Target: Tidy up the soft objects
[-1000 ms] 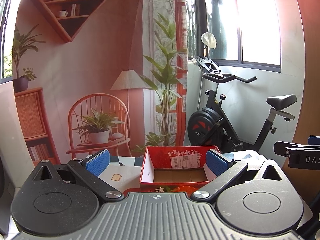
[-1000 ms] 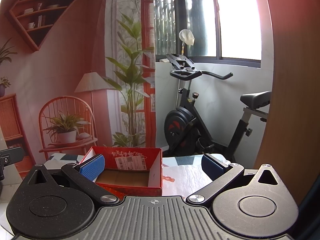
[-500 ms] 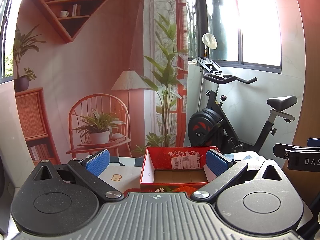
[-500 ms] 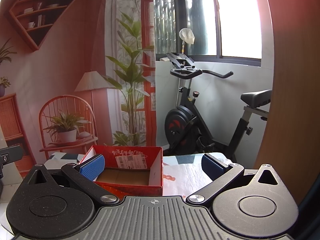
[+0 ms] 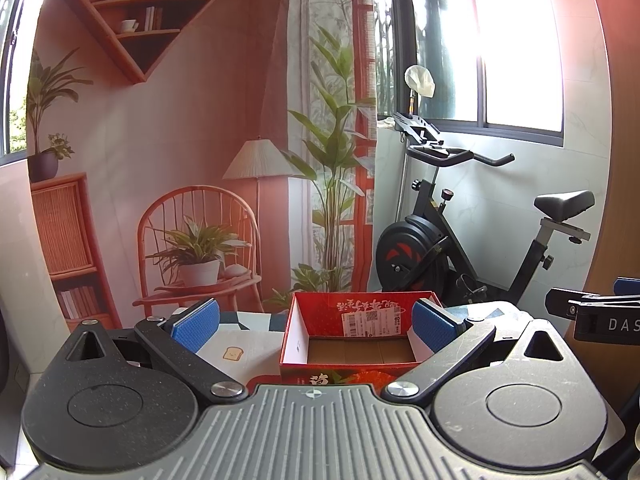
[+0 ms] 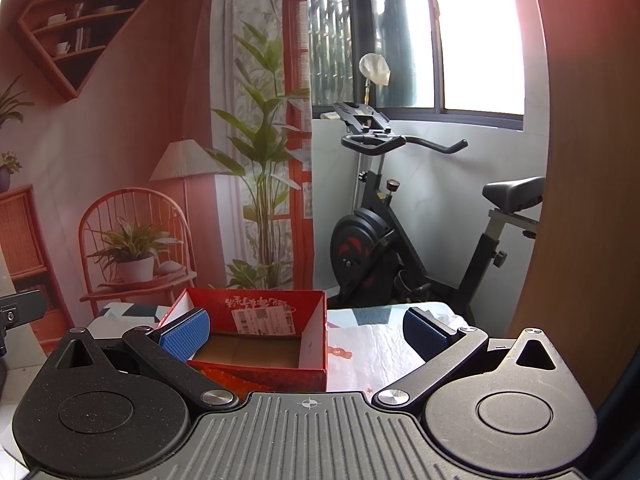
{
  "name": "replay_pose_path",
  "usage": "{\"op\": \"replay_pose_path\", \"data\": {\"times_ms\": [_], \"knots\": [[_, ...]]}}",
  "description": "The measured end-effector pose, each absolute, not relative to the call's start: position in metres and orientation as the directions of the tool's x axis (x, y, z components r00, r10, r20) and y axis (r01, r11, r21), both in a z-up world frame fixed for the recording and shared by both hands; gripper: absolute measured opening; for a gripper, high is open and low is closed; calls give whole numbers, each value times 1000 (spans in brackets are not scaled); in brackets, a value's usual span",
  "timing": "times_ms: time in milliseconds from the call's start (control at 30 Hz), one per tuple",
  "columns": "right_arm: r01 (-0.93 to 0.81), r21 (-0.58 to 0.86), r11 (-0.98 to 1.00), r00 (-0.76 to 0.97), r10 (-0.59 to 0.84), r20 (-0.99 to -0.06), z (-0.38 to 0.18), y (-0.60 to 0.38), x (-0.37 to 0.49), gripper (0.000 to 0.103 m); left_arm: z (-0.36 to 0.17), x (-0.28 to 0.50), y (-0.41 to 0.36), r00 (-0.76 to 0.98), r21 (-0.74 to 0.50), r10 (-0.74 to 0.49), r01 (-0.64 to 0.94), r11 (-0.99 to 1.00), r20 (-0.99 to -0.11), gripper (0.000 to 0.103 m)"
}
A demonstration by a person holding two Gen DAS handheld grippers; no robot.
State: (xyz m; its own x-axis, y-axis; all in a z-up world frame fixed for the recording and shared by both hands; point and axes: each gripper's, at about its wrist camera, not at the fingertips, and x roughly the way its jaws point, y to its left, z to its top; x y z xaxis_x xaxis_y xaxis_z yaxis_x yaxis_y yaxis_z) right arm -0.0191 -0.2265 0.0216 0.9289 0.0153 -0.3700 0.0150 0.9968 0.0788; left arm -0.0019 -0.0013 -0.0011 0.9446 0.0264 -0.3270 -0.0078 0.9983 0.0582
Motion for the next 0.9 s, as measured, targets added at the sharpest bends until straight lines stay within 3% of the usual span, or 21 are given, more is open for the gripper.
{"op": "replay_pose_path", "data": {"times_ms": [267, 600, 900], "knots": [[16, 80, 997, 928, 15, -372, 30, -228, -17, 103, -2, -2, -1, 944, 57, 26, -8, 998, -329, 103], [5, 106, 994, 926, 36, -375, 1, -222, -18, 103, -12, 0, 2, 935, 49, 24, -7, 999, -354, 103], [-35, 160, 986, 929, 92, -359, -33, -236, -16, 103, -57, 26, 19, 855, 27, 5, 11, 1000, -519, 103]]}}
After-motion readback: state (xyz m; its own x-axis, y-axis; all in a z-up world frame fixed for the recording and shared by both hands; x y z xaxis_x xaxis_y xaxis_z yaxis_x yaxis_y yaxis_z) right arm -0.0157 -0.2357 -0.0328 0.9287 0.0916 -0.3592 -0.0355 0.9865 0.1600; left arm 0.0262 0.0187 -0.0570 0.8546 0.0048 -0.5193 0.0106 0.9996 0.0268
